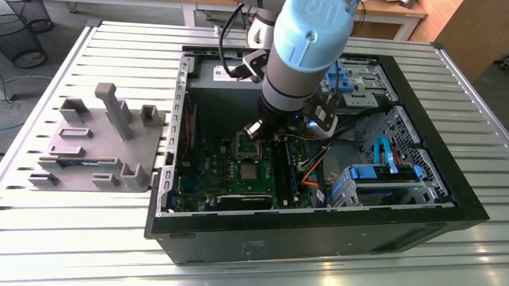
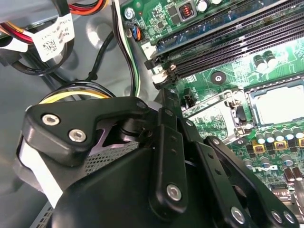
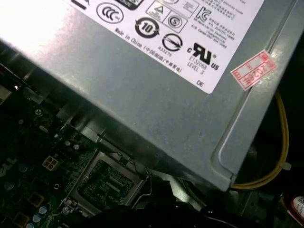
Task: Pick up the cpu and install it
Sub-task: 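Close the cpu cover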
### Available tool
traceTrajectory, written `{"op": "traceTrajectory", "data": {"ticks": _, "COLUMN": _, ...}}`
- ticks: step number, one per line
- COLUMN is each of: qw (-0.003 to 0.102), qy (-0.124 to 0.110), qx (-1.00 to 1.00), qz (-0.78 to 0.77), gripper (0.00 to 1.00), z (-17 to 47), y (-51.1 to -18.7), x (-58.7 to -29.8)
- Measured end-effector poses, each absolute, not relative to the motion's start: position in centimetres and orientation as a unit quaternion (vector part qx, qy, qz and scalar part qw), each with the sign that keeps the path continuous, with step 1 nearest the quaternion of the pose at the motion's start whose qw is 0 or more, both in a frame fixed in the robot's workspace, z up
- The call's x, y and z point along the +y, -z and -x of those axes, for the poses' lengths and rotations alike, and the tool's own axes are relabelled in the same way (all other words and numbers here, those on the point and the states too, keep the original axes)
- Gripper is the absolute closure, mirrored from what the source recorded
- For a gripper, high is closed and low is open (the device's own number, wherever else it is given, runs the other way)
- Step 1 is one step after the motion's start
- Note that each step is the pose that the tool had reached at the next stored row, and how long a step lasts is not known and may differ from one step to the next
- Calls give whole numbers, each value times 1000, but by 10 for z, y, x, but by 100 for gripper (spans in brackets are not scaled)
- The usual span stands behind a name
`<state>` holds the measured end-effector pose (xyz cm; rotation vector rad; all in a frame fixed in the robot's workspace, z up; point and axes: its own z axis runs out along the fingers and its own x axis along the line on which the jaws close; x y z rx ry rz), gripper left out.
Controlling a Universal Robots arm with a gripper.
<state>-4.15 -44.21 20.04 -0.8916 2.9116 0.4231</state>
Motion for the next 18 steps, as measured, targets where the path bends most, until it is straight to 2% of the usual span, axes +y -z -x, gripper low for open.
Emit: {"op": "traceTrajectory", "data": {"ticks": 18, "qw": 33, "qy": -138, "qx": 944, "qz": 298, "gripper": 89, "z": 45, "y": -203, "x": -442}}
